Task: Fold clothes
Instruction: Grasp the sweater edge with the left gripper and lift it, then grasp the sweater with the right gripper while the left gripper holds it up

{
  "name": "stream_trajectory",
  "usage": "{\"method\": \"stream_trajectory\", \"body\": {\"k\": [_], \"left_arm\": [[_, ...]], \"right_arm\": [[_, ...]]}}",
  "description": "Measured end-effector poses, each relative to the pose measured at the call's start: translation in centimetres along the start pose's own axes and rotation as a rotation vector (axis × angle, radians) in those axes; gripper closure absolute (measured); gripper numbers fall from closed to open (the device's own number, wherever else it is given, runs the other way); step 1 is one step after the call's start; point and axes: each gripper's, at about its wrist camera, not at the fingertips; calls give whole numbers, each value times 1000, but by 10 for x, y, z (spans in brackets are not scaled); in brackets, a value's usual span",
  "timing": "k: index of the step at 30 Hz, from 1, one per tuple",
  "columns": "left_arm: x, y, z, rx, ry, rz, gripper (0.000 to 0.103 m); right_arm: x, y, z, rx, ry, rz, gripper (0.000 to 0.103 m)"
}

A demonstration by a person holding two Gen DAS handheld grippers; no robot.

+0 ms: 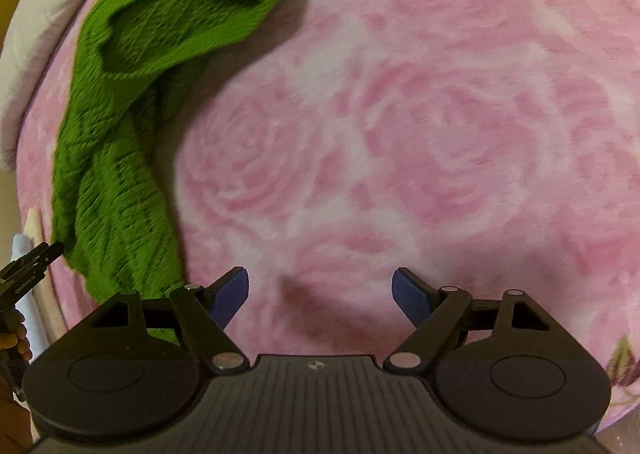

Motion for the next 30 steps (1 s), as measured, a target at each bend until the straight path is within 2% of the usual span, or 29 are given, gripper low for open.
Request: {"method": "stream_trajectory", "body": {"k": [3, 4, 5, 6, 8, 10, 12, 15, 18, 21, 23, 24, 26, 27, 28, 30], "left_arm": [[5, -22, 5, 19, -96, -28, 59], [4, -27, 6, 20, -123, -29, 64], [3, -33, 8, -7, -143, -40, 88], [3, -36, 8, -34, -133, -59, 97], [2, -31, 0, -68, -62, -54, 97], [-1, -22, -13, -107, 22, -44, 97], [-4, -14, -26, -139, 94, -38, 97], [-2, -8, -33, -182, 136, -28, 97], [-2, -9, -30, -181, 138, -27, 97], [-5, -15, -31, -198, 156, -25, 93], [-6, -21, -33, -207, 170, -17, 87], [-6, -24, -34, -212, 177, -14, 87], [-5, -29, -32, -218, 173, -20, 87], [-5, -31, -30, -223, 170, -25, 87], [-4, -33, -29, -228, 166, -30, 94], [-4, -31, -25, -224, 164, -43, 97]], "right_arm": [[0, 2, 6, 3, -15, 6, 21], [-1, 2, 6, 3, -12, 8, 20], [-2, 2, 6, 3, -10, 11, 20], [-3, 1, 6, 2, -8, 13, 20], [-7, 2, 4, 22, -8, 14, 22], [-13, 1, 1, 107, -35, 0, 33], [-22, -6, 1, 231, -99, -51, 37], [-47, -38, 1, 447, -275, -191, 38], [-71, -69, 2, 592, -439, -263, 38], [-84, -93, 1, 674, -532, -252, 38], [-87, -104, -2, 706, -560, -230, 38], [-87, -109, -4, 712, -574, -224, 39], [-85, -118, -7, 730, -602, -220, 50], [-85, -122, -9, 749, -616, -221, 70], [-84, -123, -10, 756, -619, -215, 86], [-82, -116, -12, 734, -599, -177, 91]]}}
Point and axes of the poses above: each gripper's, at about its wrist camera, not at the fingertips, and y roughly against the way its jaws point, z to its right, x to its top, and after that the axes turned 5 degrees about -z, right-handed
